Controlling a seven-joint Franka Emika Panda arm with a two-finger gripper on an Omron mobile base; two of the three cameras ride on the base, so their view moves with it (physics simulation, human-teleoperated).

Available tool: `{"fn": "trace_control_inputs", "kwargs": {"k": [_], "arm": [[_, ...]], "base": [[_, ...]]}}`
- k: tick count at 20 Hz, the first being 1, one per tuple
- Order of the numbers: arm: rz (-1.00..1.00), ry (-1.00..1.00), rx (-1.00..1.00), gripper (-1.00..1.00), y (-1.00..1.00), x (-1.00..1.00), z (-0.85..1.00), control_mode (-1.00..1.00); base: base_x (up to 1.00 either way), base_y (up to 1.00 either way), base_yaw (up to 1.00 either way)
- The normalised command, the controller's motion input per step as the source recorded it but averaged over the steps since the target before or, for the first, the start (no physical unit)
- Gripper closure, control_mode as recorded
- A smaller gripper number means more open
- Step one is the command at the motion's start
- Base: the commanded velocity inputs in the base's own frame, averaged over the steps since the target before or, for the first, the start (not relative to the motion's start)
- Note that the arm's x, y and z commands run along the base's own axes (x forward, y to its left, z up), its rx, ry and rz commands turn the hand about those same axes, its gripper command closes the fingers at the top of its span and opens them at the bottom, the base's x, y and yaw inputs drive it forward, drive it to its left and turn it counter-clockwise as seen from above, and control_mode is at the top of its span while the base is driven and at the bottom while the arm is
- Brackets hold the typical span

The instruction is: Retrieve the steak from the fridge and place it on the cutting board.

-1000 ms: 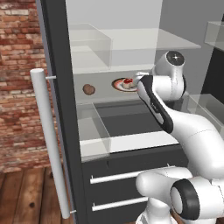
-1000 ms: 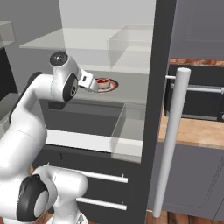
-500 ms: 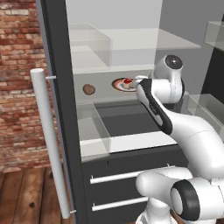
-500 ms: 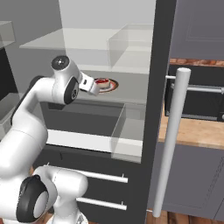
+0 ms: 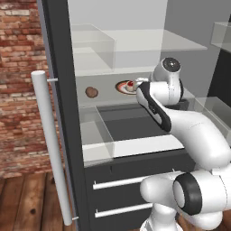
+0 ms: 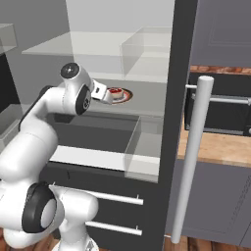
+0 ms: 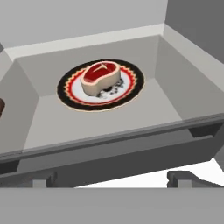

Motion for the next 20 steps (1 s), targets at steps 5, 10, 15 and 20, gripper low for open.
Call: {"fn": "trace_control_inputs", "kwargs": {"k": [5,10,15,20], "arm": [[0.0,0.0,-0.04,-1.0,0.06,0.39,-0.2,-1.0],[0.0,0.0,-0.01,-1.0,0.06,0.37,-0.14,-1.0],[0.0,0.0,0.0,-1.0,0.0,0.42,0.0,-1.0],[0.0,0.0,0.0,-1.0,0.03,0.36,-0.05,-1.0]], "base": [[0.0,0.0,0.0],[0.0,0.0,0.0],[0.0,0.0,0.0],[0.0,0.0,0.0]]}}
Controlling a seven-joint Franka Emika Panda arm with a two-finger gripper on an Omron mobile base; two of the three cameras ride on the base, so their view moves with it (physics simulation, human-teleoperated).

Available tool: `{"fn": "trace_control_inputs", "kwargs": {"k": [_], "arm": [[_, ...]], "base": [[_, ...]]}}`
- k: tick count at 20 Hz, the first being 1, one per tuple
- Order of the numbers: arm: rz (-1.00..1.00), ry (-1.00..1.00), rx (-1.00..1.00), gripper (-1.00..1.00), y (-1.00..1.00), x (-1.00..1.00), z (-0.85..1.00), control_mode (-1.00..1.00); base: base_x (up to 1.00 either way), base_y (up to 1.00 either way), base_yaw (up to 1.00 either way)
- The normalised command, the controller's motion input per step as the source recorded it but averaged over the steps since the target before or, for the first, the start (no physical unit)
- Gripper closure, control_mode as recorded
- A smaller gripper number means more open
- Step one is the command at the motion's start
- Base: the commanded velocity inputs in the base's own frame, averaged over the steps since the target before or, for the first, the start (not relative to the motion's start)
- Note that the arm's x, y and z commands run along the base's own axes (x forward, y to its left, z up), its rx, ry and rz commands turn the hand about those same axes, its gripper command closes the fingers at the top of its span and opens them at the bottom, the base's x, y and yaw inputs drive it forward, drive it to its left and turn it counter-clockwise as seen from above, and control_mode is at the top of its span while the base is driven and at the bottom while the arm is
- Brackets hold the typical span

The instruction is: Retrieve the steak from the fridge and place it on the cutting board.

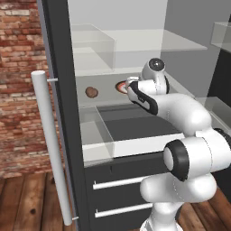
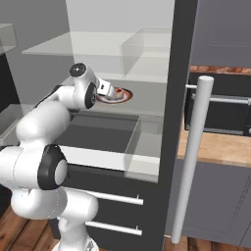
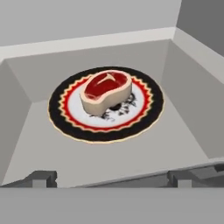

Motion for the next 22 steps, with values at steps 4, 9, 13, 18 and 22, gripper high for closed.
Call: {"fn": "trace_control_inputs", "kwargs": {"k": [4,9,13,18,22], "arm": [[0.0,0.0,0.0,-1.0,0.08,0.36,0.0,-1.0],[0.0,0.02,0.0,-1.0,0.09,0.38,0.0,-1.0],[0.0,0.01,0.0,-1.0,0.01,0.24,-0.24,-1.0],[0.0,0.0,0.0,-1.0,0.0,0.07,-0.18,-1.0],[0.0,0.0,0.0,-1.0,0.0,0.01,-0.03,-1.0]], "base": [[0.0,0.0,0.0],[0.0,0.0,0.0],[0.0,0.0,0.0],[0.0,0.0,0.0],[0.0,0.0,0.0]]}}
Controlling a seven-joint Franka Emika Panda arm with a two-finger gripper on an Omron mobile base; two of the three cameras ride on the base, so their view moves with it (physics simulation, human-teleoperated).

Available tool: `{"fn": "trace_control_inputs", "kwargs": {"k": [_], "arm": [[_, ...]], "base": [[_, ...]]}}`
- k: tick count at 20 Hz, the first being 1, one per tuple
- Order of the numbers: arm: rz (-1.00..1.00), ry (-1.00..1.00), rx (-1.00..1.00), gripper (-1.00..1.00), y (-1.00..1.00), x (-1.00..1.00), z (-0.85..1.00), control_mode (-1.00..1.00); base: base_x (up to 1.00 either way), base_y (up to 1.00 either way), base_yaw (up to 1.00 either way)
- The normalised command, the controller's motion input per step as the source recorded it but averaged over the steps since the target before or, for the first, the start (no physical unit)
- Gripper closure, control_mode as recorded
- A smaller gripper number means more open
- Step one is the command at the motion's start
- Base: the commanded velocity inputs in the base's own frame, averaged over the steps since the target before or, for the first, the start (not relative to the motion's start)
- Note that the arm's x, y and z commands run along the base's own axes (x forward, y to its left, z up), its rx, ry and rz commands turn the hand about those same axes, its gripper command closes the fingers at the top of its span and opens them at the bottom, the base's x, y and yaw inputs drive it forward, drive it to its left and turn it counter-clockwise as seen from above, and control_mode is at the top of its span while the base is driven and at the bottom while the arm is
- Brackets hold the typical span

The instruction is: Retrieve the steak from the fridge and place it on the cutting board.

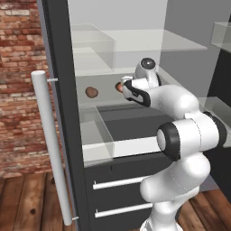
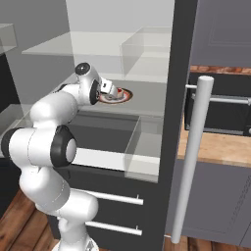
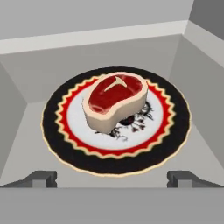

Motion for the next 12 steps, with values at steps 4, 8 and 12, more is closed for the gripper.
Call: {"fn": "trace_control_inputs", "kwargs": {"k": [4,8,12], "arm": [[0.0,0.0,0.0,-1.0,0.0,0.25,0.0,-1.0],[0.0,0.0,0.0,-1.0,0.0,0.42,0.0,-1.0],[0.0,0.0,0.0,-1.0,0.0,0.38,-0.06,-1.0]], "base": [[0.0,0.0,0.0],[0.0,0.0,0.0],[0.0,0.0,0.0]]}}
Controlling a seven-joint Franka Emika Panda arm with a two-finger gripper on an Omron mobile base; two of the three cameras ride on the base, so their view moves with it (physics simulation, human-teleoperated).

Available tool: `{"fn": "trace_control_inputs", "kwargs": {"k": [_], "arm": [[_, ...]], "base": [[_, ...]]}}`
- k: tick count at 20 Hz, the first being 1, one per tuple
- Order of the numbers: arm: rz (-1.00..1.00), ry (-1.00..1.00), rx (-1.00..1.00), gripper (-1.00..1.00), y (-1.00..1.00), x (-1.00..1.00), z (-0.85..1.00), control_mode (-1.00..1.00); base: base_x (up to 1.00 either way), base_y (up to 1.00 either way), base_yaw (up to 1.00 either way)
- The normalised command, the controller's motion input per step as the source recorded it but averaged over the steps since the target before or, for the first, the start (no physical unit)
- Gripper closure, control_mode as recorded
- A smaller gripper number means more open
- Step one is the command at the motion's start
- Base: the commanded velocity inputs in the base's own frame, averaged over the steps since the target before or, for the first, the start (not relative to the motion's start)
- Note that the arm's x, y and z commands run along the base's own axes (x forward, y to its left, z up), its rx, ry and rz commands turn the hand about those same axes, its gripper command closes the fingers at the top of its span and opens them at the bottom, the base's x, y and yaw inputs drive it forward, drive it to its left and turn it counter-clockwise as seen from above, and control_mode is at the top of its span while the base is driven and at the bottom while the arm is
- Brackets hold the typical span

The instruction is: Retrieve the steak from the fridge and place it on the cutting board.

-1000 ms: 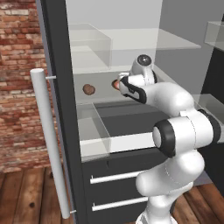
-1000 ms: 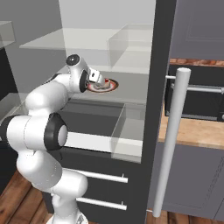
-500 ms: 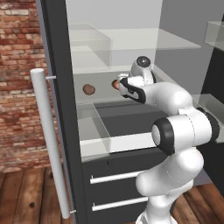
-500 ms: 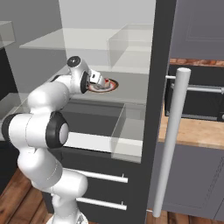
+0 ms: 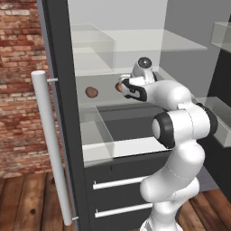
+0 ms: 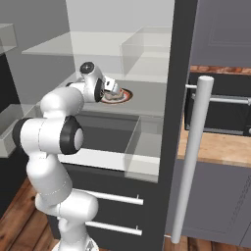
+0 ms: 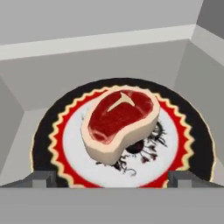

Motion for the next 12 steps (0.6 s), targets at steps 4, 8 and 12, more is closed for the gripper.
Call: {"fn": "trace_control_inputs", "kwargs": {"k": [4,8,12], "arm": [[0.0,0.0,0.0,-1.0,0.0,0.29,-0.02,-1.0],[0.0,0.0,0.0,-1.0,0.01,0.3,-0.01,-1.0],[0.0,0.0,0.0,-1.0,0.01,0.19,-0.08,-1.0]], "base": [[0.0,0.0,0.0],[0.0,0.0,0.0],[0.0,0.0,0.0]]}}
